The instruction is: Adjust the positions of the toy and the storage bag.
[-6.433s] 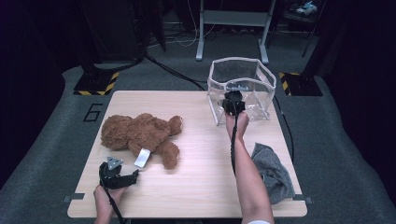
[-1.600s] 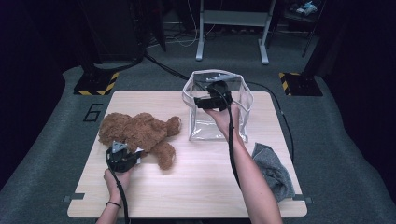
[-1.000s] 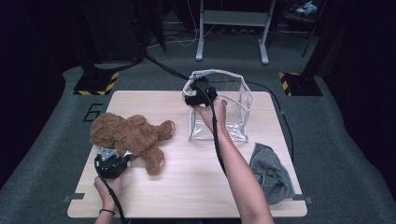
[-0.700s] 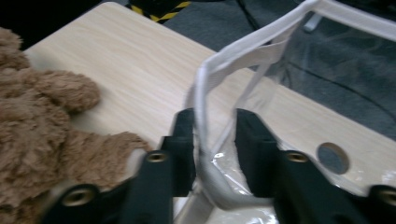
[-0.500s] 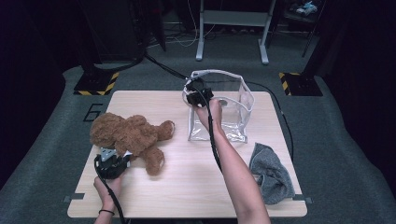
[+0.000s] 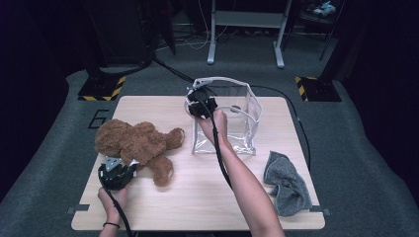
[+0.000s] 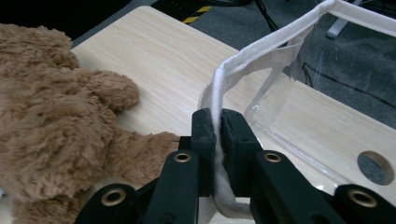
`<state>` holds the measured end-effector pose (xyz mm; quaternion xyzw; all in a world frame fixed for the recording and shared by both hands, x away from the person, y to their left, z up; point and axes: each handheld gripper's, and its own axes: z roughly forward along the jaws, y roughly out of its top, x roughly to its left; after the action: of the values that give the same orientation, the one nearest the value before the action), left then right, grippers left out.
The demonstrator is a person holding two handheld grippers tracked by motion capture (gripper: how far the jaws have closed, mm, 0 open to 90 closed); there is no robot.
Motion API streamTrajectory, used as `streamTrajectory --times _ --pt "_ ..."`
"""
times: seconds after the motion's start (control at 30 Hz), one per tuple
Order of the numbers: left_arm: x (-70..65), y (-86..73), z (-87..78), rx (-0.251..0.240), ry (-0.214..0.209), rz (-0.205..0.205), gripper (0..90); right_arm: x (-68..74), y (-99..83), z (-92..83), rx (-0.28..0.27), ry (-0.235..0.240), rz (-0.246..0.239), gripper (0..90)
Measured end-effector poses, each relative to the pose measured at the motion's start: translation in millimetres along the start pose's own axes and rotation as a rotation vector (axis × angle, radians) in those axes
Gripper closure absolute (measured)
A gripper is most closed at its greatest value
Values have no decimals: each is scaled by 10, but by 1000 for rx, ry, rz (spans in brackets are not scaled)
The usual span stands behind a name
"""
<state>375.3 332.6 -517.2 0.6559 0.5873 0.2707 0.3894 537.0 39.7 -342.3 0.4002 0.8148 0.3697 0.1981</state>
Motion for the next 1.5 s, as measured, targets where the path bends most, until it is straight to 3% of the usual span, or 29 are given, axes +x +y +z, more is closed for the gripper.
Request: streamTrajectory --times 0.1,0.13,0.37,0.43,0.47,0.6,0.73,0.87,0.93,1.17,1.3,1.37,1.5 --pt "3 -3 -17 11 -3 1 768 74 0 -3 2 4 13 838" --pt "21 -3 -24 17 -1 27 767 86 0 -1 2 8 5 837" --pt "12 -14 -36 16 -5 9 766 175 6 11 -3 19 9 837" --pt "28 -13 -44 26 -4 28 765 195 6 1 5 17 3 835" --pt "19 -19 -31 11 -6 8 765 202 5 3 2 17 6 826" --pt "25 -24 -30 17 -7 15 762 191 15 -89 -17 42 -12 539" --pt "18 -29 -16 7 -4 2 757 144 -17 -390 -51 45 -18 359" --pt "19 -25 -11 3 -5 -1 752 66 -131 -696 -70 66 -22 239" --pt "27 -21 -18 13 -9 3 748 -13 -246 -837 -81 59 -54 190" --pt "54 -3 -25 31 -35 0 706 -217 -778 -1203 -128 46 -24 137" --pt "60 22 -54 40 -53 2 592 -319 -1173 -1335 -127 26 15 109" --pt "55 42 -77 51 -61 13 524 -371 -1357 -1371 -111 6 57 94" --pt "27 93 -135 49 -62 11 400 -504 -1701 -1351 -89 -9 118 66"
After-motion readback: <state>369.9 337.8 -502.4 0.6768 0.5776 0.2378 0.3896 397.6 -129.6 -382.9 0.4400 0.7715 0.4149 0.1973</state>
